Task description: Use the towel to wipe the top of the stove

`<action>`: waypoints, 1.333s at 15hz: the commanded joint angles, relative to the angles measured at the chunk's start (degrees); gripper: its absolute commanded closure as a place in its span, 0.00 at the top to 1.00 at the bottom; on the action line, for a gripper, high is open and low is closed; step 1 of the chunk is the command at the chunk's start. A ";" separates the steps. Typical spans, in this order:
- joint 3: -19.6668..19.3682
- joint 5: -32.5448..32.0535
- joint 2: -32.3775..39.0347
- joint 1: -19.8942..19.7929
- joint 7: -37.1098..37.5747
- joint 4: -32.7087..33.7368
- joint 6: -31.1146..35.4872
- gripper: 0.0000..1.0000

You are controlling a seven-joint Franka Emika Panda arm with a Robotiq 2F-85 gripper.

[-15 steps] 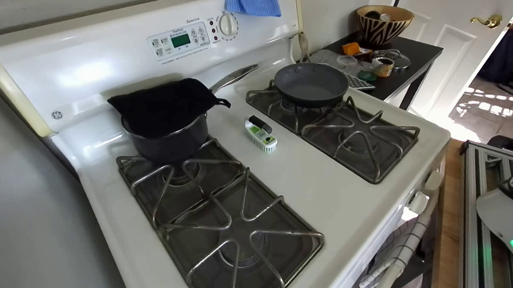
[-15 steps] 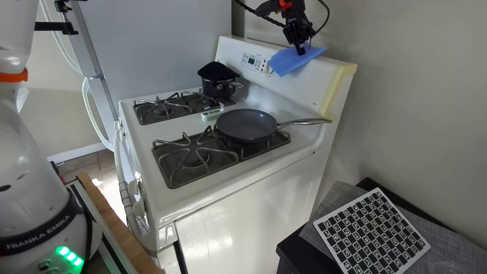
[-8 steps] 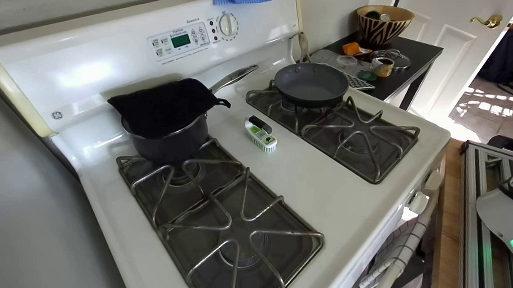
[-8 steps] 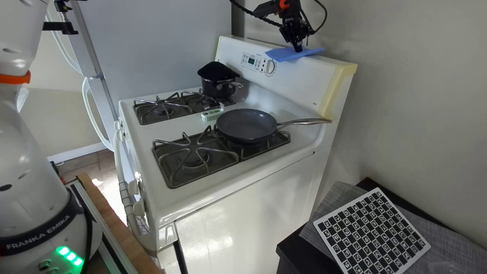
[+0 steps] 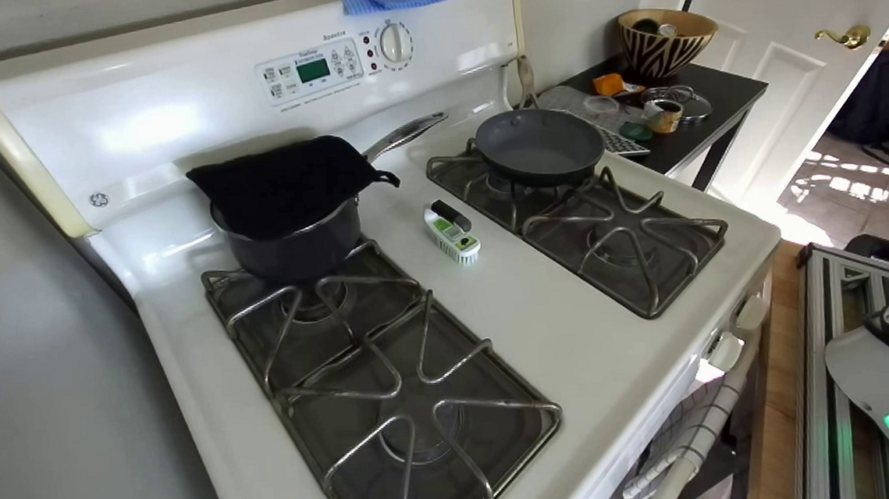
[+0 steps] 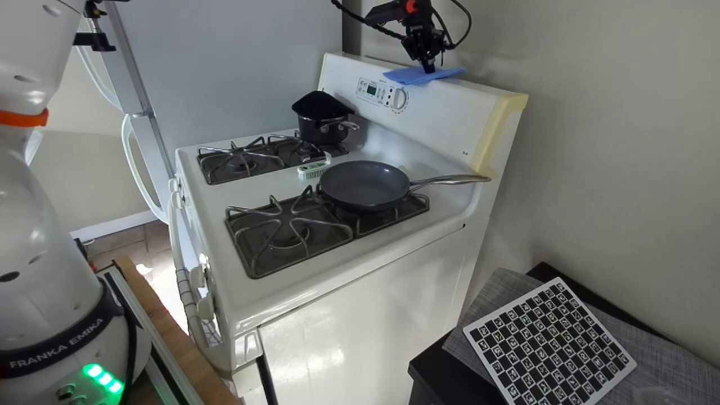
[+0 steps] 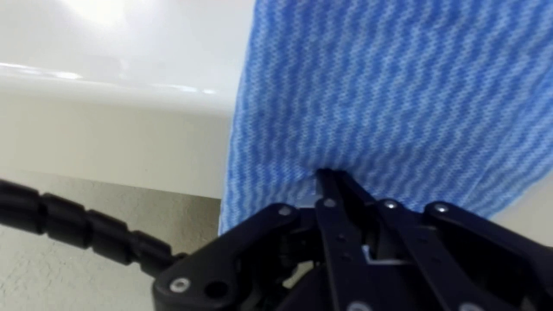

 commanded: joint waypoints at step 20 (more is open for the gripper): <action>-0.60 0.36 -1.14 -2.73 -0.87 -3.18 -2.43 0.00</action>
